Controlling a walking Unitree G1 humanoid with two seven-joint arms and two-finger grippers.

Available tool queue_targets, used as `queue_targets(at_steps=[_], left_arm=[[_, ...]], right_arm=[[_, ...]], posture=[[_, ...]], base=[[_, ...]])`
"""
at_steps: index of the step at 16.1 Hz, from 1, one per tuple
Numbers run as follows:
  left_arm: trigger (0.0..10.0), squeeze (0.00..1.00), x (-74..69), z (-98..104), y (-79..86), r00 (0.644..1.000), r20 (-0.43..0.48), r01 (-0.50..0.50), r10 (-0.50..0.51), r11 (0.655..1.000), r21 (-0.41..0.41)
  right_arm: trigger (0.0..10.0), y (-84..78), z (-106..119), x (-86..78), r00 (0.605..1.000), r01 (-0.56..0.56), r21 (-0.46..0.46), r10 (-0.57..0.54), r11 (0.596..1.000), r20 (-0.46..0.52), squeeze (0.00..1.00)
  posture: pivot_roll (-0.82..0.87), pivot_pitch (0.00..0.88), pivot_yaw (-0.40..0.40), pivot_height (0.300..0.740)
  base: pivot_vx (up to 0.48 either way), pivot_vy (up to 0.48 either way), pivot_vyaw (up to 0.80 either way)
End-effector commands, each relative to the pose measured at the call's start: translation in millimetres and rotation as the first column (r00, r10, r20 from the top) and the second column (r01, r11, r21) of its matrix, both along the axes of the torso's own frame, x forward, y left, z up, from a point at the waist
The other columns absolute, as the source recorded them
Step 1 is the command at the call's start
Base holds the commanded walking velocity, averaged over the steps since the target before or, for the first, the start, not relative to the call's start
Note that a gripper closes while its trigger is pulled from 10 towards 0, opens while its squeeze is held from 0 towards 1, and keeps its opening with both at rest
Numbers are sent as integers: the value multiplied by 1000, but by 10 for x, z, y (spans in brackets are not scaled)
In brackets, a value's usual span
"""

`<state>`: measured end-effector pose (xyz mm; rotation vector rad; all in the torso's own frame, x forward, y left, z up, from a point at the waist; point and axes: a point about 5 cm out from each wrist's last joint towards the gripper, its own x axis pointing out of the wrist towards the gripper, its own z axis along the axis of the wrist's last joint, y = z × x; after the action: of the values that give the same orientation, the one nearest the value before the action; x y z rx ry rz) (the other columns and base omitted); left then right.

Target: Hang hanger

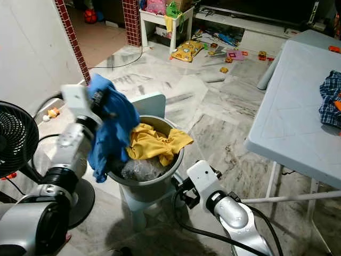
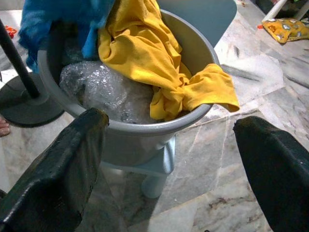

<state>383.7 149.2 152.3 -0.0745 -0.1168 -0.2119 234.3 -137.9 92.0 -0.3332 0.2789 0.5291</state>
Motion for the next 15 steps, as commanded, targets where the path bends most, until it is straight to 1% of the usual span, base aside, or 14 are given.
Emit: queue_targets(at_steps=[1, 2, 4, 7, 8, 10, 11, 13, 15], left_arm=[[0, 0, 13, -23, -88, 1000, -21, 24, -23, 1000, 19], [0, 0, 15, -25, -110, 999, -24, 32, -32, 999, 21], [0, 0, 26, -34, -281, 995, -46, 94, -91, 993, 65], [0, 0, -38, -136, -601, 967, -91, 248, -239, 964, 92], [0, 0, -101, -149, -793, 937, -76, 346, -340, 933, 96], [0, 0, -158, -126, -981, 911, -45, 413, -411, 907, 82], [0, 0, -171, -83, -1058, 905, -15, 425, -425, 902, 71], [0, 0, -153, -22, -1107, 910, 4, 414, -415, 908, 61], [0, 0, -155, -98, -1090, 910, -45, 414, -412, 907, 79]], right_arm=[[10000, 9, -16, 5, 1000, -4, -3, 4, 1000, -3, 0], [10000, 10, -15, 7, 1000, -5, -3, 5, 1000, -2, 0], [10000, 11, -14, 5, 1000, -3, -5, 3, 1000, 0, 0], [10000, 14, -14, 2, 1000, -1, -6, 1, 1000, 1, 0], [10000, 12, -17, -1, 1000, 1, -8, -1, 1000, 1, 0], [10000, 7, -19, -6, 1000, 3, -9, -3, 1000, 0, 0], [10000, 8, -20, -8, 1000, 3, -10, -3, 1000, 0, 0], [10000, 23, -23, -6, 1000, 0, -7, 0, 1000, 0, 0], [10000, 31, -24, -3, 1000, -4, -7, 4, 1000, 0, 0]], posture=[[-275, 74, 9, 740], [-275, 74, 9, 740], [-278, 73, 9, 740], [-284, 76, 13, 740], [-284, 76, 13, 740], [-286, 78, 15, 740], [-285, 78, 13, 740], [-285, 77, 14, 740], [-288, 75, 13, 740]], base=[[0, 0, 0], [0, 0, 0], [0, 0, 0], [0, 0, 0], [0, 0, 0], [0, 0, 0], [0, 0, 0], [0, 0, 0], [0, 0, 0]])
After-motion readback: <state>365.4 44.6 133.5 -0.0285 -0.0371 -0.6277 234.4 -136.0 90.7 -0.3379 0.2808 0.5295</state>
